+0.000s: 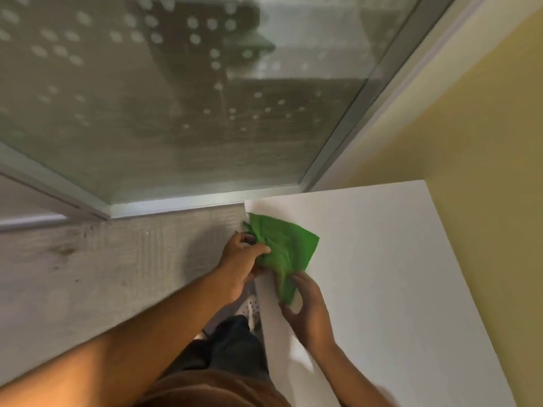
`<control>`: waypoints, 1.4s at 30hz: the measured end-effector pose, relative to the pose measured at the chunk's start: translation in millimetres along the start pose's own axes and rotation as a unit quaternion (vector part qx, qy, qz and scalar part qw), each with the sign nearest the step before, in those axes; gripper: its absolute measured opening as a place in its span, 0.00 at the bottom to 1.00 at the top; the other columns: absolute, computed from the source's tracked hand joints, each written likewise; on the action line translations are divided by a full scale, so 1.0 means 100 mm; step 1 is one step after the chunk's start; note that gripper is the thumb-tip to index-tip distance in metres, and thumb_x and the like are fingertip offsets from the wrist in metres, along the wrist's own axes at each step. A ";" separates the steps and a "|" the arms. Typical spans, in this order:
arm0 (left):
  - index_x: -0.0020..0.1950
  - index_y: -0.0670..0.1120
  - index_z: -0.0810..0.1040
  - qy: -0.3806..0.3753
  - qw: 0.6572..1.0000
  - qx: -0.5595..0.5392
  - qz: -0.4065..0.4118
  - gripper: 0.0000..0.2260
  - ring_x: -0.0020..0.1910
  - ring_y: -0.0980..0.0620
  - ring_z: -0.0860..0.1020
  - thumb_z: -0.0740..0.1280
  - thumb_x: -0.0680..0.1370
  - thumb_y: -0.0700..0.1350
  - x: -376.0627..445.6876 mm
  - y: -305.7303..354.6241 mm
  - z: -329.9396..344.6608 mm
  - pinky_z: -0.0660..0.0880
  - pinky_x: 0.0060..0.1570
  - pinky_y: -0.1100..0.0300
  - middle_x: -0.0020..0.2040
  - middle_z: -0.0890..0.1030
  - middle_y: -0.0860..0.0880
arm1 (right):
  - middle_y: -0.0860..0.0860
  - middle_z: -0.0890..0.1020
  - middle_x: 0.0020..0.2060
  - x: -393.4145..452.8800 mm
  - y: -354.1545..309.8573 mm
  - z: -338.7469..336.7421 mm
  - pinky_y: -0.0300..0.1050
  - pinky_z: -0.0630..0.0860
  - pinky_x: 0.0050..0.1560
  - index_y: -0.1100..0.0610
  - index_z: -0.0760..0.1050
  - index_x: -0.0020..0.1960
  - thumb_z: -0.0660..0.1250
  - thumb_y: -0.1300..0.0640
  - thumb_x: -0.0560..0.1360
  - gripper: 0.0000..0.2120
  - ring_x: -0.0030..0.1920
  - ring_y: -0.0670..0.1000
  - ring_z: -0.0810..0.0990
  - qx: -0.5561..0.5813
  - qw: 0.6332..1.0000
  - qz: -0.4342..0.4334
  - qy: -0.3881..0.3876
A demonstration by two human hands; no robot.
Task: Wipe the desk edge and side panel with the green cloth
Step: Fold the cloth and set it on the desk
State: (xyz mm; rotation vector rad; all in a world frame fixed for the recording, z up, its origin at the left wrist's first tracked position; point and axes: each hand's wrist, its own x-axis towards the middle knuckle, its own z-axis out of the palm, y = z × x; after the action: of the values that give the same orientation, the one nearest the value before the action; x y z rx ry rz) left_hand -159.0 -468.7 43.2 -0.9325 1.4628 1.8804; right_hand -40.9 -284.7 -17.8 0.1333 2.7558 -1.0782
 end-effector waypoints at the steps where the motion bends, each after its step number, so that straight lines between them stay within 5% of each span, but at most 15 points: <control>1: 0.57 0.44 0.74 -0.007 1.000 -0.001 -0.009 0.14 0.56 0.37 0.84 0.73 0.77 0.34 -0.05 0.07 0.06 0.86 0.49 0.41 0.59 0.82 0.37 | 0.45 0.77 0.70 0.05 -0.03 -0.02 0.45 0.75 0.75 0.54 0.79 0.69 0.80 0.57 0.71 0.27 0.72 0.46 0.74 0.013 0.999 0.015 0.024; 4: 0.63 0.43 0.70 -0.016 1.000 -0.010 -0.018 0.19 0.54 0.39 0.85 0.72 0.77 0.33 -0.21 0.26 0.19 0.86 0.40 0.48 0.60 0.81 0.36 | 0.48 0.83 0.63 0.12 -0.11 -0.13 0.49 0.81 0.67 0.57 0.85 0.58 0.77 0.67 0.69 0.19 0.67 0.49 0.81 0.091 0.991 0.037 0.091; 7: 0.68 0.47 0.67 -0.025 1.000 0.017 -0.002 0.24 0.50 0.40 0.85 0.72 0.77 0.32 -0.34 0.47 0.26 0.86 0.42 0.46 0.58 0.80 0.36 | 0.46 0.88 0.49 0.02 -0.21 -0.33 0.40 0.81 0.54 0.55 0.86 0.51 0.74 0.71 0.68 0.16 0.52 0.40 0.85 0.158 0.971 0.086 0.156; 10: 0.66 0.48 0.72 -0.072 0.991 0.115 -0.004 0.19 0.40 0.42 0.87 0.71 0.78 0.35 -0.39 0.72 0.31 0.86 0.38 0.50 0.47 0.85 0.38 | 0.47 0.87 0.38 -0.17 -0.27 -0.55 0.37 0.81 0.47 0.56 0.86 0.45 0.71 0.74 0.70 0.15 0.45 0.43 0.86 0.237 0.942 0.159 0.177; 12: 0.63 0.43 0.79 -0.103 0.978 0.174 -0.058 0.13 0.36 0.42 0.88 0.71 0.78 0.38 -0.31 0.89 0.37 0.84 0.34 0.54 0.41 0.88 0.40 | 0.53 0.86 0.39 -0.25 -0.27 -0.72 0.36 0.81 0.42 0.58 0.84 0.45 0.68 0.75 0.72 0.14 0.41 0.43 0.85 0.322 0.905 0.191 0.205; 16: 0.61 0.41 0.81 -0.169 0.934 0.277 -0.146 0.17 0.42 0.43 0.88 0.73 0.78 0.50 0.16 1.03 0.73 0.84 0.40 0.51 0.47 0.88 0.41 | 0.60 0.87 0.45 -0.14 -0.08 -1.01 0.46 0.85 0.40 0.56 0.83 0.55 0.68 0.63 0.79 0.08 0.44 0.53 0.86 0.438 0.820 0.282 0.237; 21: 0.62 0.42 0.77 -0.156 0.850 0.486 -0.131 0.21 0.46 0.41 0.83 0.64 0.82 0.60 0.79 0.67 1.12 0.84 0.49 0.48 0.53 0.85 0.39 | 0.65 0.84 0.59 0.05 0.41 -0.89 0.54 0.83 0.51 0.60 0.75 0.70 0.65 0.61 0.84 0.15 0.50 0.60 0.84 0.403 0.758 0.456 0.237; 24: 0.61 0.40 0.81 -0.124 0.742 0.657 0.049 0.18 0.54 0.39 0.83 0.66 0.83 0.54 1.03 0.49 1.07 0.81 0.58 0.47 0.58 0.85 0.38 | 0.60 0.83 0.59 -0.01 0.46 -0.61 0.55 0.81 0.63 0.60 0.76 0.68 0.69 0.57 0.82 0.16 0.57 0.61 0.83 0.298 0.753 0.528 0.255; 26: 0.64 0.41 0.82 -0.152 0.688 0.694 0.144 0.16 0.57 0.41 0.82 0.68 0.82 0.51 1.06 0.42 0.98 0.79 0.56 0.51 0.61 0.85 0.40 | 0.55 0.83 0.52 -0.06 0.34 -0.40 0.47 0.78 0.55 0.60 0.78 0.58 0.70 0.57 0.80 0.09 0.54 0.58 0.83 0.238 0.750 0.539 0.301; 29: 0.72 0.42 0.75 -0.165 0.686 0.687 0.175 0.22 0.63 0.39 0.81 0.71 0.81 0.49 1.05 0.33 0.80 0.78 0.61 0.48 0.66 0.82 0.40 | 0.51 0.82 0.42 -0.09 0.08 -0.06 0.43 0.75 0.41 0.59 0.78 0.48 0.71 0.58 0.78 0.04 0.45 0.55 0.82 0.223 0.741 0.541 0.330; 32: 0.75 0.42 0.72 -0.168 0.692 0.687 0.147 0.26 0.64 0.38 0.81 0.73 0.80 0.48 1.05 0.28 0.70 0.79 0.63 0.45 0.65 0.82 0.40 | 0.52 0.82 0.41 -0.06 -0.11 0.21 0.49 0.80 0.46 0.56 0.76 0.48 0.75 0.55 0.77 0.08 0.44 0.55 0.83 0.222 0.728 0.567 0.317; 36: 0.67 0.40 0.79 -0.153 0.715 0.674 0.104 0.20 0.59 0.38 0.82 0.76 0.78 0.46 1.08 0.31 0.66 0.81 0.61 0.44 0.63 0.84 0.40 | 0.47 0.81 0.39 0.05 -0.20 0.26 0.51 0.81 0.53 0.53 0.76 0.53 0.78 0.52 0.75 0.13 0.45 0.55 0.84 0.250 0.703 0.594 0.303; 39: 0.59 0.41 0.84 -0.159 0.722 0.670 0.074 0.14 0.51 0.43 0.82 0.78 0.76 0.45 1.09 0.35 0.67 0.80 0.54 0.51 0.57 0.86 0.41 | 0.54 0.86 0.40 0.09 -0.19 0.17 0.53 0.83 0.52 0.59 0.82 0.48 0.79 0.56 0.74 0.08 0.44 0.59 0.86 0.322 0.661 0.605 0.305; 42: 0.54 0.42 0.84 -0.161 0.771 0.617 0.015 0.10 0.52 0.43 0.84 0.79 0.75 0.42 1.08 0.43 0.68 0.83 0.56 0.47 0.54 0.86 0.42 | 0.55 0.83 0.42 0.06 -0.25 -0.02 0.50 0.84 0.48 0.58 0.80 0.42 0.75 0.61 0.77 0.06 0.44 0.56 0.82 0.434 0.607 0.586 0.316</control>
State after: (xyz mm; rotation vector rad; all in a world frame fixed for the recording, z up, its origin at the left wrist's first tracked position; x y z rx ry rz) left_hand -268.1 -410.3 -8.8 0.0710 1.9589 0.6374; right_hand -50.9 -301.7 -0.5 2.3411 1.3186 -1.7986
